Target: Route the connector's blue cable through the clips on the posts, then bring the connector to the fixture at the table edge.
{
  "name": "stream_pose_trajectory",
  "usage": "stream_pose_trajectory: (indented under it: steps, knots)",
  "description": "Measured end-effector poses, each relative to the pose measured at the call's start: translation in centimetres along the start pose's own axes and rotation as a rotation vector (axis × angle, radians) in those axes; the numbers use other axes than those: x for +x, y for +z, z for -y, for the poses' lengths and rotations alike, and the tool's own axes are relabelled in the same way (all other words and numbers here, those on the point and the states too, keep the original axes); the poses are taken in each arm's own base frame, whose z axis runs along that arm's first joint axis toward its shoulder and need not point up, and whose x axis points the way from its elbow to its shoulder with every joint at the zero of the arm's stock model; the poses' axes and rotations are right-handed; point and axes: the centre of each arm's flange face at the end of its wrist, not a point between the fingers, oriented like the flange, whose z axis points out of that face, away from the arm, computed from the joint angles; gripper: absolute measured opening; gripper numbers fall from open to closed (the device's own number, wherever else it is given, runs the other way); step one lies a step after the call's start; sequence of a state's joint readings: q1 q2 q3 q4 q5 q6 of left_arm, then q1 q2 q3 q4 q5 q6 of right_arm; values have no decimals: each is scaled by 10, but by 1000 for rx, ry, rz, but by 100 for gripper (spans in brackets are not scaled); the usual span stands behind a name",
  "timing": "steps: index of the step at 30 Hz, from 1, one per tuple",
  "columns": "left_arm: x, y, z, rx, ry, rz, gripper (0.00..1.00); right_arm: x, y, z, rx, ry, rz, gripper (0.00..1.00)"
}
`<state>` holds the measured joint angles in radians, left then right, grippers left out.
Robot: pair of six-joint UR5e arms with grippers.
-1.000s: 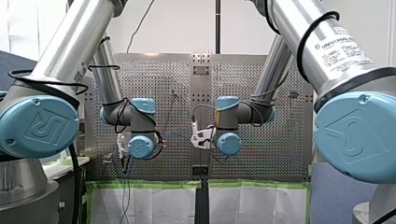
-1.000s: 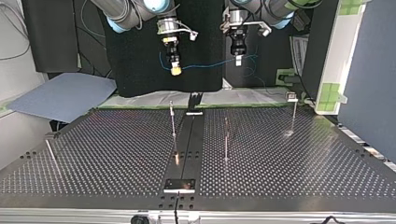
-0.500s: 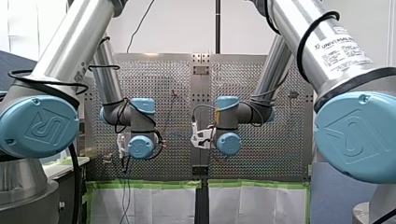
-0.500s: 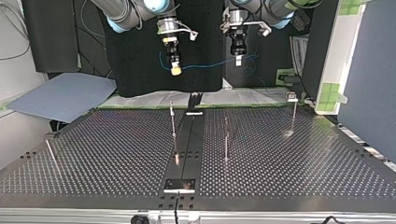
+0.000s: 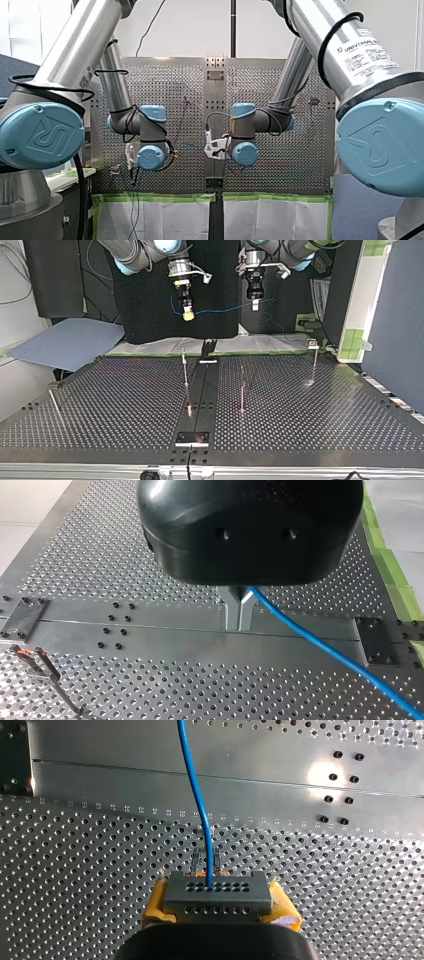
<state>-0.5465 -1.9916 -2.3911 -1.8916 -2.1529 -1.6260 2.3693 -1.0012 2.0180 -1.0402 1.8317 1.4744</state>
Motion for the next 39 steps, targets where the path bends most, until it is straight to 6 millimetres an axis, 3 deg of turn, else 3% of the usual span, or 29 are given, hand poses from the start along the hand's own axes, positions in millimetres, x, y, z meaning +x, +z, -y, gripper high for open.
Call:
stream_pose_trajectory:
  steps: [31,39]
  knots:
    - [-2,6,2,-4,-2,9,0,-1,-1,1,3,-2,5,0]
    - [17,5,0,-4,32,-42,0,-37,-15,13,34,-29,104,0]
